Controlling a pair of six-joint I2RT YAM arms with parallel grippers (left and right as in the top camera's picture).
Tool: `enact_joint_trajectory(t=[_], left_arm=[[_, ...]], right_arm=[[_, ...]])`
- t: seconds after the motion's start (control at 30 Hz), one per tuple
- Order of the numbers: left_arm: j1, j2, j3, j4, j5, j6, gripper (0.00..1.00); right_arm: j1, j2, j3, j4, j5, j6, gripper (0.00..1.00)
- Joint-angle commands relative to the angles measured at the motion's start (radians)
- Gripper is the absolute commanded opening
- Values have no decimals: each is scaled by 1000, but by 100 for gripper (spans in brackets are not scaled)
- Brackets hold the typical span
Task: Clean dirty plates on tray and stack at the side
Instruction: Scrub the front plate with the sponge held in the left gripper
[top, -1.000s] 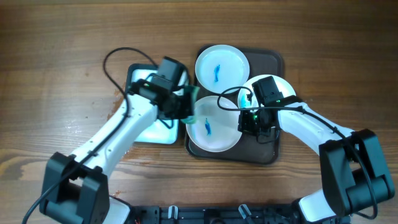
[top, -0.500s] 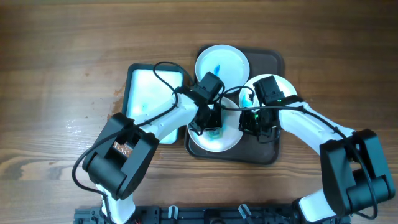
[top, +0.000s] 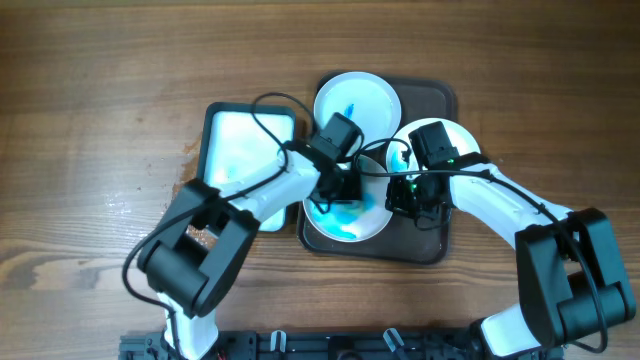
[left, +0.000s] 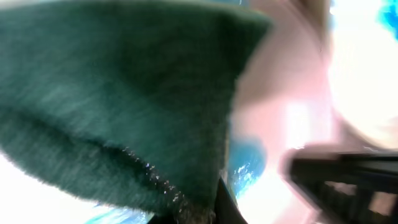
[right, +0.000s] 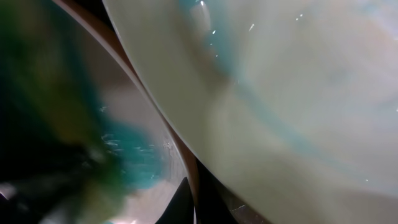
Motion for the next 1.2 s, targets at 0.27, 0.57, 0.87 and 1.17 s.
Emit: enact_joint_trajectory(t=[0.27,0.57,0.87,1.17], left_arm=[[-18,43,-31,-210,-206,-31,4],[65,43,-31,-337,-506,-31,4],[11,43,-31,16,121,53,4],[16,43,-31,-106,-65,46,4]], right_arm=[[14,66,-32,1,64,18,4],[14,66,-32,2,50,17,5],[14,66,-32,1,50,15,4],[14,66,-32,-22,50,14,5]])
